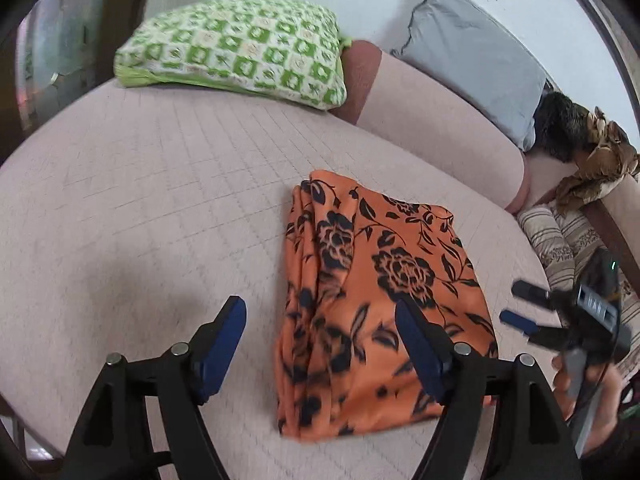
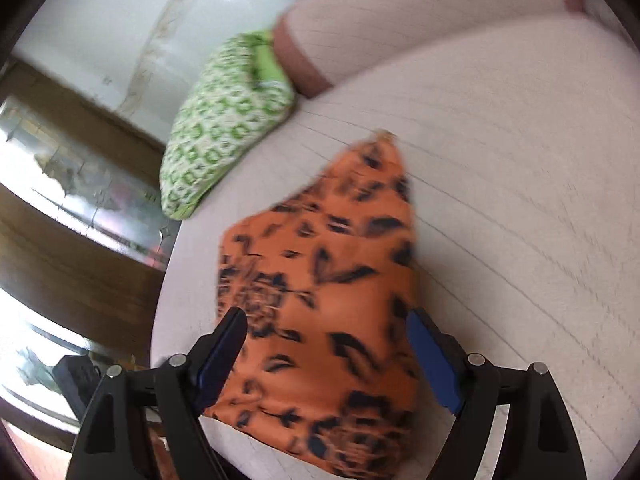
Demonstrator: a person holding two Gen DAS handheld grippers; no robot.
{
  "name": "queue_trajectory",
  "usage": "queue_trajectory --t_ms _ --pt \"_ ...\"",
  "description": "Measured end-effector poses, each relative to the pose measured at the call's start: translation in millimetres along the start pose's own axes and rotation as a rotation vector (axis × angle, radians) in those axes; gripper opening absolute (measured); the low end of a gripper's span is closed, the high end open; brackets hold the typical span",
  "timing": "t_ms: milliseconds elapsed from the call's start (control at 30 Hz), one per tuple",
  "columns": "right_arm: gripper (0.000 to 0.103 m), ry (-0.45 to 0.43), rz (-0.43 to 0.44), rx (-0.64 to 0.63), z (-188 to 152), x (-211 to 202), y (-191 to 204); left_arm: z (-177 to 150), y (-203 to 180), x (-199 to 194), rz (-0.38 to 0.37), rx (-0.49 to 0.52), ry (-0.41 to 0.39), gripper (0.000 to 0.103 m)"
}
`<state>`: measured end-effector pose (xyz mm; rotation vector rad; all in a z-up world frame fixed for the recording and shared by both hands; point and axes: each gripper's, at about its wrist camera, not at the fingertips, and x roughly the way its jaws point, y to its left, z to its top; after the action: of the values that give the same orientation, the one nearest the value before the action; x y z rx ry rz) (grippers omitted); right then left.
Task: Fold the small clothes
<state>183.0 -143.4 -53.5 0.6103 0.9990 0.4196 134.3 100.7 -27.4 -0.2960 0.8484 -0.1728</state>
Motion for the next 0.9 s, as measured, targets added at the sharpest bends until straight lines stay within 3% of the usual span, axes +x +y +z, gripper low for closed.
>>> queue_trajectory --t_ms 167,233,300,367,400,467,500,600,767,900 --pt "0.084 0.021 0.060 0.065 4 15 -24 10 15 43 -0.037 -0.060 0.109 0.077" --pt "0.084 0.036 0.053 0.059 7 26 -26 10 16 54 -0.070 -0.065 0.124 0.077" --pt "0.084 0.058 0.052 0.056 8 38 -27 5 19 67 -0.056 -0.059 0.167 0.075" --pt "0.075 0.114 0.012 0.033 6 58 -25 1 22 78 -0.065 -0.080 0.214 0.062" --pt "0.053 0.138 -0.007 0.009 2 68 -24 2 23 77 -0.062 -0.077 0.214 0.048" --pt "0.047 0.140 -0.032 -0.035 -1 72 -18 5 19 73 -0.055 -0.063 0.223 0.032" --pt "0.041 0.137 -0.036 -0.061 0 70 -12 7 15 68 -0.038 -0.036 0.214 0.028" --pt "0.035 0.115 -0.043 -0.146 2 56 7 13 1 47 -0.027 0.005 0.152 0.025" --pt "0.034 0.018 -0.009 -0.212 22 0 26 34 -39 0 -0.073 0.062 0.025 0.025" --pt "0.034 -0.056 -0.001 -0.235 42 -45 19 43 -66 -16 -0.112 0.112 -0.012 0.026"
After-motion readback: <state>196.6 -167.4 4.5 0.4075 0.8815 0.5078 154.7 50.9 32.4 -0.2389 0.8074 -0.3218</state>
